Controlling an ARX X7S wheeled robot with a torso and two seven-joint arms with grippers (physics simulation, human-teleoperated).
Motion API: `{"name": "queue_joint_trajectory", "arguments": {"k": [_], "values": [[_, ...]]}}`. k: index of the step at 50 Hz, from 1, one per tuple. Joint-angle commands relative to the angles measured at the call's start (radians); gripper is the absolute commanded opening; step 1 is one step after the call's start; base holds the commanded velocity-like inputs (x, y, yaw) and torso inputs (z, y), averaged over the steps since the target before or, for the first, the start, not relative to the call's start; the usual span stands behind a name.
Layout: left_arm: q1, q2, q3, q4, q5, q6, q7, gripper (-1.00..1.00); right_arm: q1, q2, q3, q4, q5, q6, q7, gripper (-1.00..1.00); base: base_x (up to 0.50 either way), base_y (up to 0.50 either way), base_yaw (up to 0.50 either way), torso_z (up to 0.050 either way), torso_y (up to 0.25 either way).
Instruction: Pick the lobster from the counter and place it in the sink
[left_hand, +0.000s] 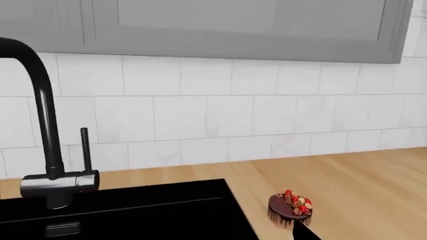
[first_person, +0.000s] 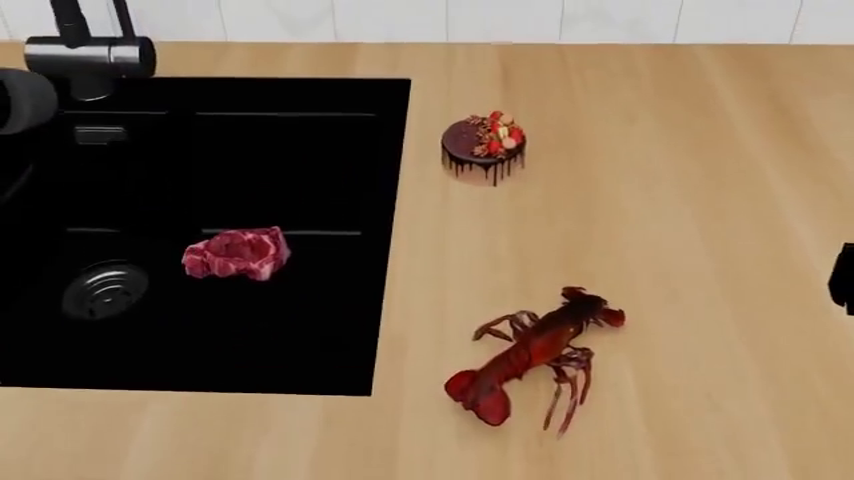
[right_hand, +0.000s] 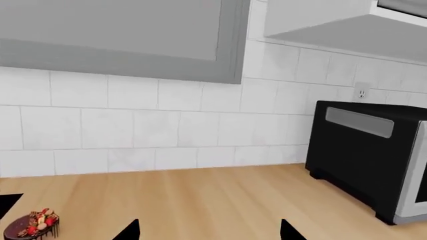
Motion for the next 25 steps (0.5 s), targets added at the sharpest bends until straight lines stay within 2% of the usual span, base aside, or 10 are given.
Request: {"name": "queue_joint_trajectory", "arguments": {"k": [1, 17, 25], "values": [[0.002, 0.001, 0.006, -0.003, -0.007, -0.002, -0.006, 1.0, 0.011, 0.013, -0.019, 0.004, 0.04, -0.017, 0.034, 1.0, 0.33, 0.11, 0.0, 0.0, 0.0], [0.018, -0.006, 0.008, -0.004, -0.017, 0.01, -0.008, 1.0, 0.027, 0.024, -0.04, 0.017, 0.056, -0.038, 0.044, 1.0, 0.33, 0.0, 0.0, 0.0, 0.001], [0.021, -0.014, 0.018, 0.007, -0.025, 0.01, -0.004, 1.0, 0.028, 0.024, -0.048, 0.009, 0.033, -0.045, 0.029, 1.0, 0.02, 0.0, 0.0, 0.0, 0.0]]}}
